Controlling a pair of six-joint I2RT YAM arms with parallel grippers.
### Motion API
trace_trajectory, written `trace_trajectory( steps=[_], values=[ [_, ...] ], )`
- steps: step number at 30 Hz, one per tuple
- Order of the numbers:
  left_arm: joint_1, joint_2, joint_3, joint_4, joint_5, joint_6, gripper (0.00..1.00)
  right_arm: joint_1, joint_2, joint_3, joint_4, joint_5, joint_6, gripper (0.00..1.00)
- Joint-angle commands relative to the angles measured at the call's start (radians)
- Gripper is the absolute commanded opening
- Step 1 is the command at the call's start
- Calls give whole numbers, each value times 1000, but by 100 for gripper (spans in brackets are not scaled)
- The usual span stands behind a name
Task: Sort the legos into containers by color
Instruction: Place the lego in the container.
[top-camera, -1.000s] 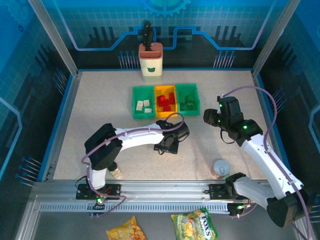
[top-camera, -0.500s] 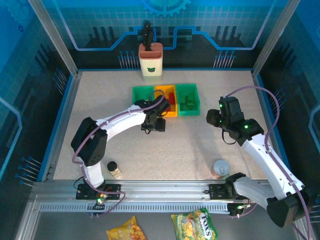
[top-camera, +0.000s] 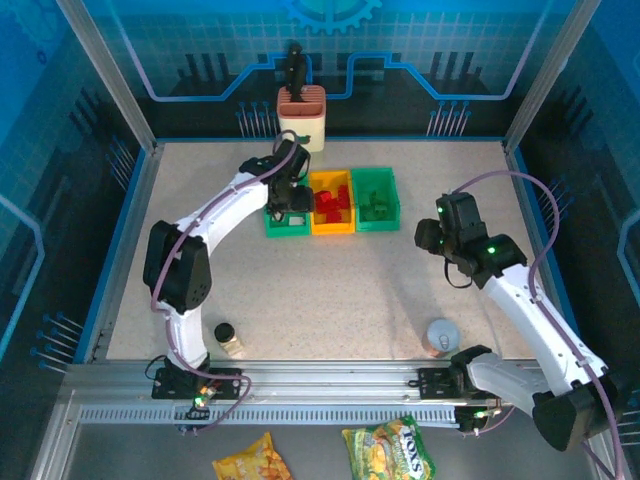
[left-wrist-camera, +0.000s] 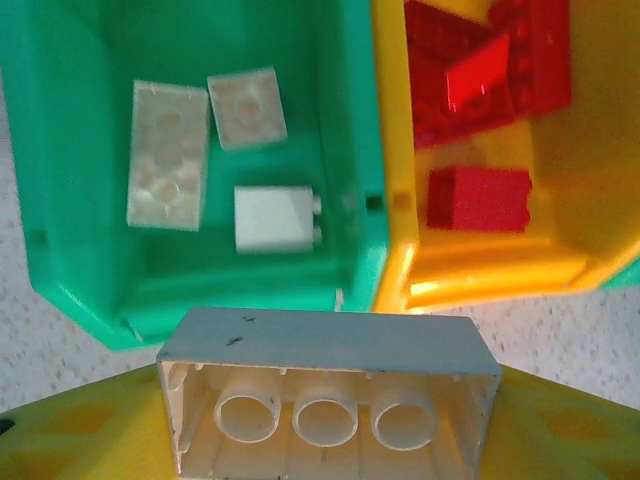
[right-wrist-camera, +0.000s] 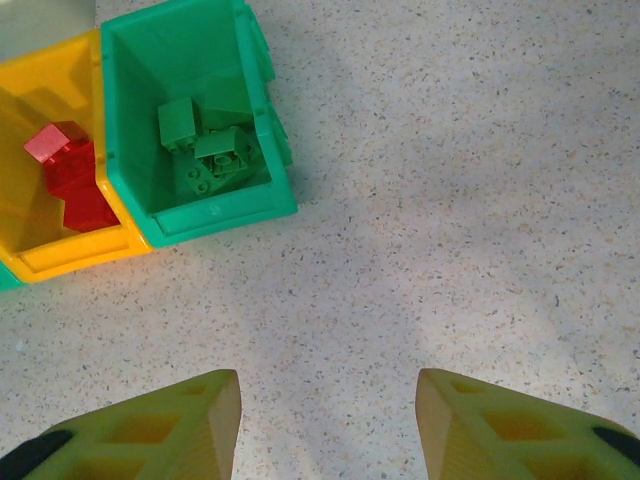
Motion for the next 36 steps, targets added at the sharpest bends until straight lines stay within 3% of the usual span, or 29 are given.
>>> trace_trajectory(
  steps=[1,11,16,27,36],
  values=[
    [30,55,70,-16,7,41,65,-13,10,36,-15,12,15,51],
    [102,211,211,2,12,75,65,-12,9,46,-22,8,9,51],
    [108,268,253,51,-6,100,66,-11,18,55,-27,6,10,51],
    [120,415,422,-12,-15,125,68,-11,12,61,-45,18,9,51],
    [124,423,436,-15,-18,120,75,-11,-2,67,-57,26,8,51]
  ],
)
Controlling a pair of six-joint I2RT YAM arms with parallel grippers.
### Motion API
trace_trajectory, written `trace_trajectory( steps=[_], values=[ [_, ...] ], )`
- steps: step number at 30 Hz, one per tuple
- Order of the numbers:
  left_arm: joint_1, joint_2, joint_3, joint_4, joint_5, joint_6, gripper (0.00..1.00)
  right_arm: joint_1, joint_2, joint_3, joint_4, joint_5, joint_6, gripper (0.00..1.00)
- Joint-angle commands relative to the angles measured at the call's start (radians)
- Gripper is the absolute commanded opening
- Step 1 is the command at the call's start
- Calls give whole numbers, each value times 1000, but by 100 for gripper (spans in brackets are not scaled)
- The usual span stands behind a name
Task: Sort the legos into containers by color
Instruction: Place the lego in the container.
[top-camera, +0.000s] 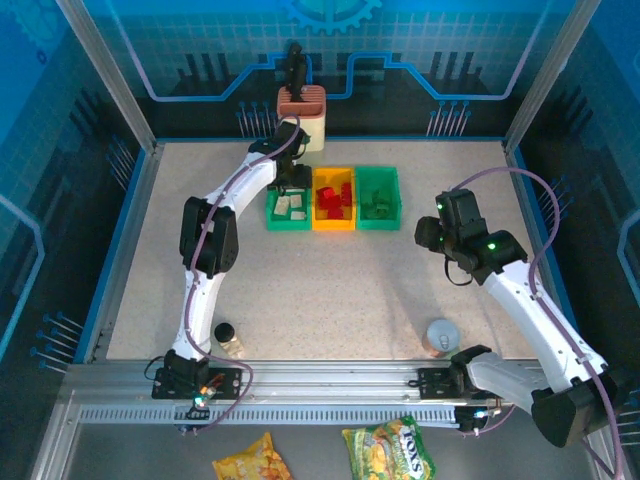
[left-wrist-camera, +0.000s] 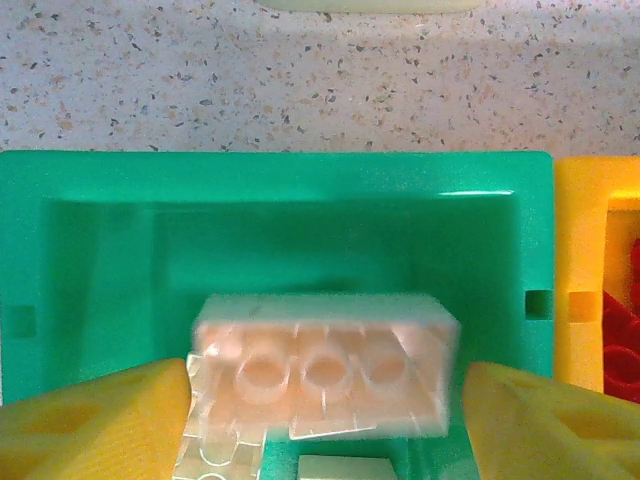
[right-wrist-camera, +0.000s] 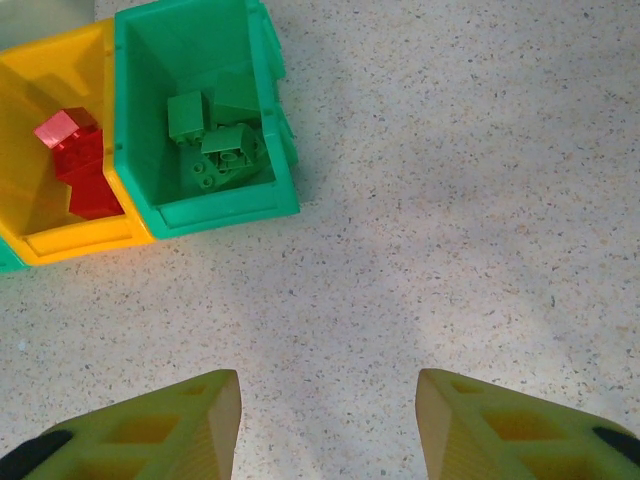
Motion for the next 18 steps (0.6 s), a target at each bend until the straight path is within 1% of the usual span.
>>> trace_trajectory(
  steps=[1,3,7,10,12,18],
  values=[
    [11,8,8,-30,-1,11,76,-11,-18,31,-29,25,8,51],
    [11,-13,-9,-18,8,7,77,-11,-21,31,-29,25,8,51],
    [11,-65,-54,2,16,2,77,-11,-20,27,-26,26,6,51],
    [11,-132,-119,37,22,-4,76,-11,-13,18,-13,28,-5,52],
    [11,-187,-175,64,21,-8,77,-14,-3,9,5,29,-21,54],
    [14,-347,-340,134,9,-15,78,-35,46,-27,82,27,-87,64]
  ],
)
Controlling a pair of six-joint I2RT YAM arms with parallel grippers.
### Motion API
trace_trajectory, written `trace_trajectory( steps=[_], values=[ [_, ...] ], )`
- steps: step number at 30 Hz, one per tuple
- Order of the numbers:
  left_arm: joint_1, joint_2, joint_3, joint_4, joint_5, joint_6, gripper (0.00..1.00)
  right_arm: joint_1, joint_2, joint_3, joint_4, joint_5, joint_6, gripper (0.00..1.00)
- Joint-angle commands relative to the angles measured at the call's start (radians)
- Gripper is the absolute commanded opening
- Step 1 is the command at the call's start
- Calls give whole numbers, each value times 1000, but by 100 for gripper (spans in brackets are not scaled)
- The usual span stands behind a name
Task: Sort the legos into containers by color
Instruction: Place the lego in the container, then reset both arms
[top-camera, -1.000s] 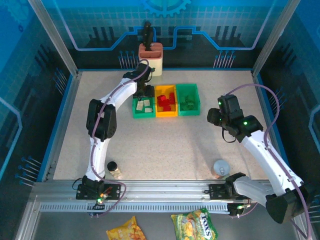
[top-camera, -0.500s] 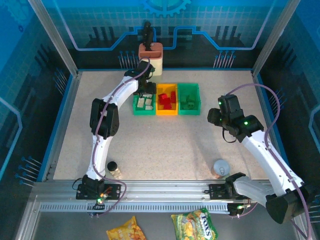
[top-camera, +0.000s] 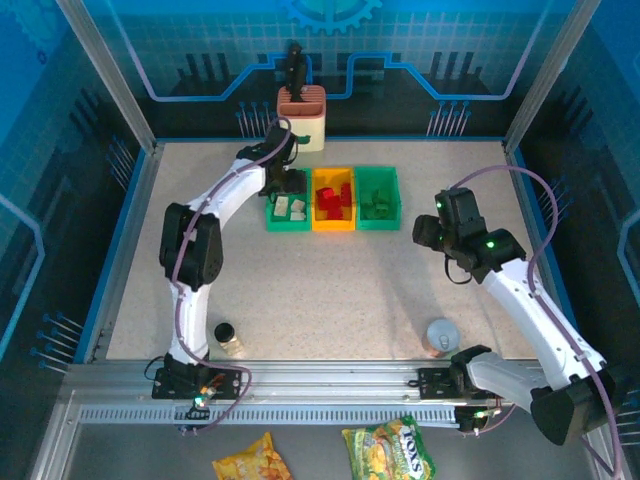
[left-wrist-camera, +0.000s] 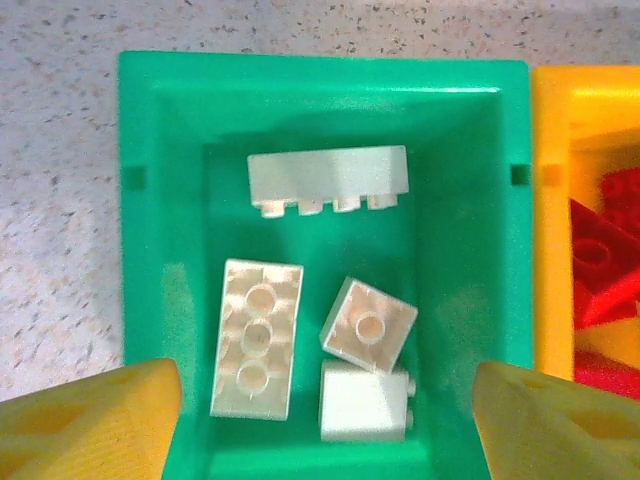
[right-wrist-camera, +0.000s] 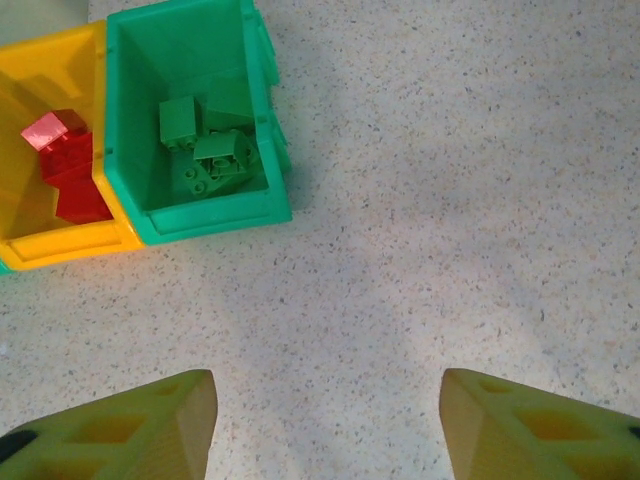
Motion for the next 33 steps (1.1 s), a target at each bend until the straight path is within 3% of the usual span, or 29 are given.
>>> trace_trajectory(
  steps=[1,5,12,19,23,26,33],
  values=[
    [14,-128,-76,59,-2,-8,78,-36,34,-31,67,11,-57,65],
    [31,-236,-200,105,-18,-10,80,-77,82,-65,141,-3,-122,72],
    [109,-439,-510,259,-58,-14,96,-148,178,-152,310,34,-207,100],
    [192,-566,-760,385,-162,2,99,-225,275,-288,598,80,-274,100],
    [207,-603,-926,525,-294,34,99,-246,316,-409,895,91,-354,100],
    [232,-615,-987,603,-288,62,99,-254,357,-481,1134,49,-427,100],
    [236,-638,-1234,1115,-200,276,99,-253,401,-570,1430,-29,-488,100]
  ],
)
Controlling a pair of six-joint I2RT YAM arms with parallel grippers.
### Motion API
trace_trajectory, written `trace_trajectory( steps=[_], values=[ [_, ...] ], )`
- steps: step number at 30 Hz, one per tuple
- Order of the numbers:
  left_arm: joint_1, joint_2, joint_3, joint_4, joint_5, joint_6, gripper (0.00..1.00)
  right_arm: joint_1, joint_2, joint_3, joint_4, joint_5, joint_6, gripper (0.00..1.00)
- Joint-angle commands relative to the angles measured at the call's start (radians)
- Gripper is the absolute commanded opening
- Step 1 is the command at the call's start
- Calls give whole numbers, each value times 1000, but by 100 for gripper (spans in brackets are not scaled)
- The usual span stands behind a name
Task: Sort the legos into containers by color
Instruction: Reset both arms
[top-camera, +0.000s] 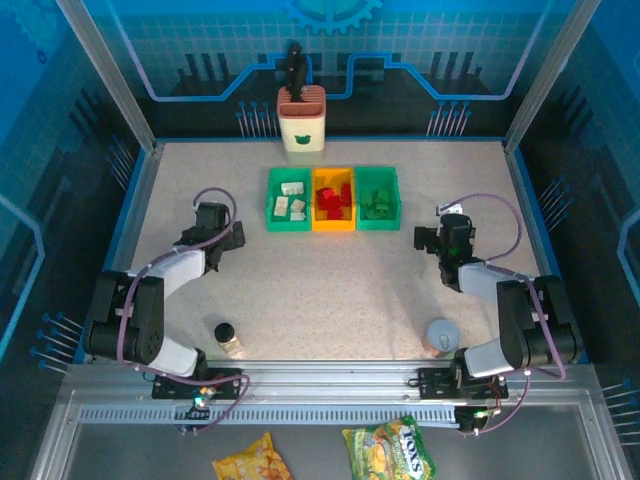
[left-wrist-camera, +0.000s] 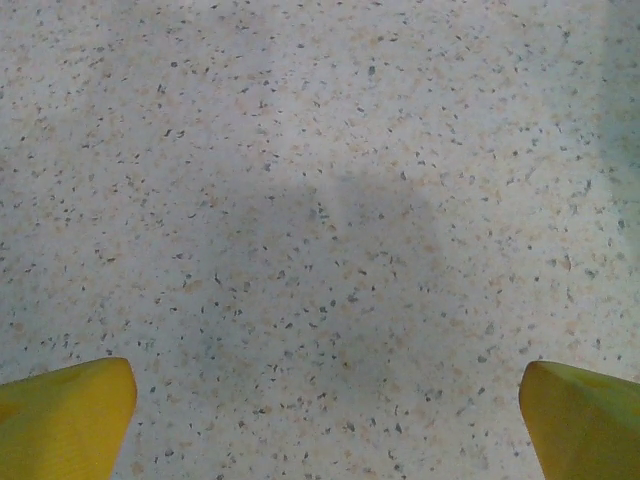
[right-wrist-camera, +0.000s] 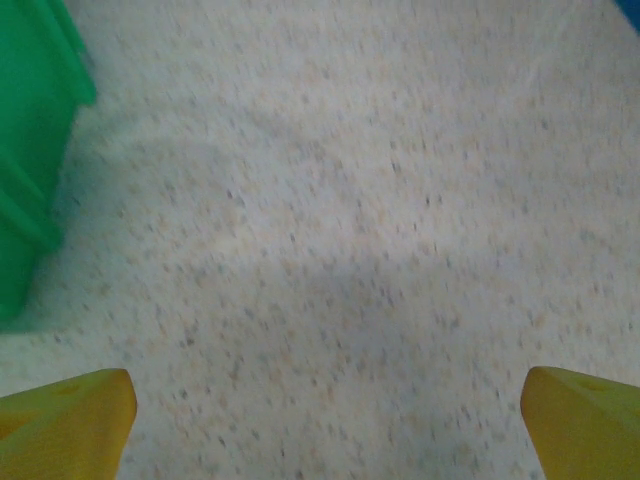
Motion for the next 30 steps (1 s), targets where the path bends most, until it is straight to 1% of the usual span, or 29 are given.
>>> trace_trajectory(
  steps=[1,2,3,5,7,8,9,10,11,12,13,14,16,17,19,30],
  values=[
    [9,-3,-108,406,46,141,99,-9,40,-55,308,-56,-63,100],
    [17,-6,-106,404,54,128,99,-9,46,-82,369,-82,-82,100],
    [29,1,-114,439,85,125,99,-5,41,-94,373,-98,-86,100],
    [52,19,-145,536,174,134,99,0,71,-131,469,-126,-106,100],
    [71,48,-151,575,239,138,99,3,93,-156,553,-144,-120,100],
    [72,38,-156,564,266,141,99,0,83,-153,519,-154,-113,100],
    [76,39,-174,595,292,144,99,-1,87,-148,518,-155,-114,100],
    [77,40,-199,645,316,152,99,2,94,-140,518,-140,-118,100],
    [76,47,-226,691,332,158,99,6,91,-119,468,-105,-105,100],
    [76,67,-254,755,339,160,99,1,91,-120,468,-112,-100,100],
    [76,92,-280,853,339,168,99,0,94,-122,481,-102,-99,100],
    [76,71,-280,815,340,160,99,1,91,-121,474,-98,-99,100],
    [76,85,-267,818,303,158,99,1,94,-120,476,-101,-98,100],
    [75,76,-264,793,297,155,99,1,93,-120,473,-102,-99,100],
    [72,83,-268,813,290,156,99,0,93,-120,475,-102,-99,100],
    [72,80,-266,808,291,156,99,-2,93,-120,473,-107,-97,100]
  ],
)
